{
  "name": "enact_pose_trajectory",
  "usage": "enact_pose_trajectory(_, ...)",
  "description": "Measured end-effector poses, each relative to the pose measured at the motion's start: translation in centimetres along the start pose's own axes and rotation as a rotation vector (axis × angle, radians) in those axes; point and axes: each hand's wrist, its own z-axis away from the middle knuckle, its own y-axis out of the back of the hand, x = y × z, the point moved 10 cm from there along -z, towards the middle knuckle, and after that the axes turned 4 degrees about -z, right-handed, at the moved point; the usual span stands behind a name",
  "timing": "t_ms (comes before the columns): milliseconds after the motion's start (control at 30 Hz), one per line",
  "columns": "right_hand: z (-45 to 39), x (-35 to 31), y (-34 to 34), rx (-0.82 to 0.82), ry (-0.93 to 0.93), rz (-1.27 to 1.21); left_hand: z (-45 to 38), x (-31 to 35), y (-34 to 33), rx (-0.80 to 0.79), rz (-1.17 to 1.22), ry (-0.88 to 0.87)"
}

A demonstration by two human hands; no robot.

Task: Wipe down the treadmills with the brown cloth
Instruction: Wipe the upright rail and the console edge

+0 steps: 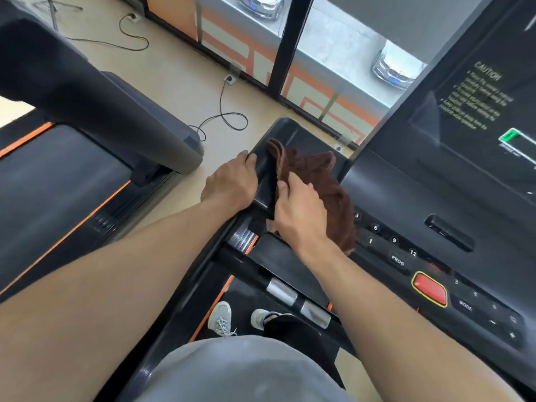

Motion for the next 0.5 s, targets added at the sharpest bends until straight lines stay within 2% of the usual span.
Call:
enact_pose_trajectory(67, -0.1, -0.9, -1.8, -0.037, 0.08, -0.186, 0.1, -0.1, 0.1, 0.001, -0.009, 0.002)
enact_pose_trajectory(200, -1.1, -3.7, -4.6, -0.171, 0.246, -0.195, 0.0, -1.2, 0.0, -0.033, -0.059, 0.07)
enact_pose_trajectory(367, -4.5, -4.0, -4.9, -0.168, 0.348, -0.105, -0.2, -1.0, -0.1, -0.007, -0.047, 0.051)
enact_pose_trajectory(500, -7.6, -3.3, -4.7, -0.103, 0.298, -0.054, 0.0, -0.8, 0.3, 0.036, 0.049, 0.052)
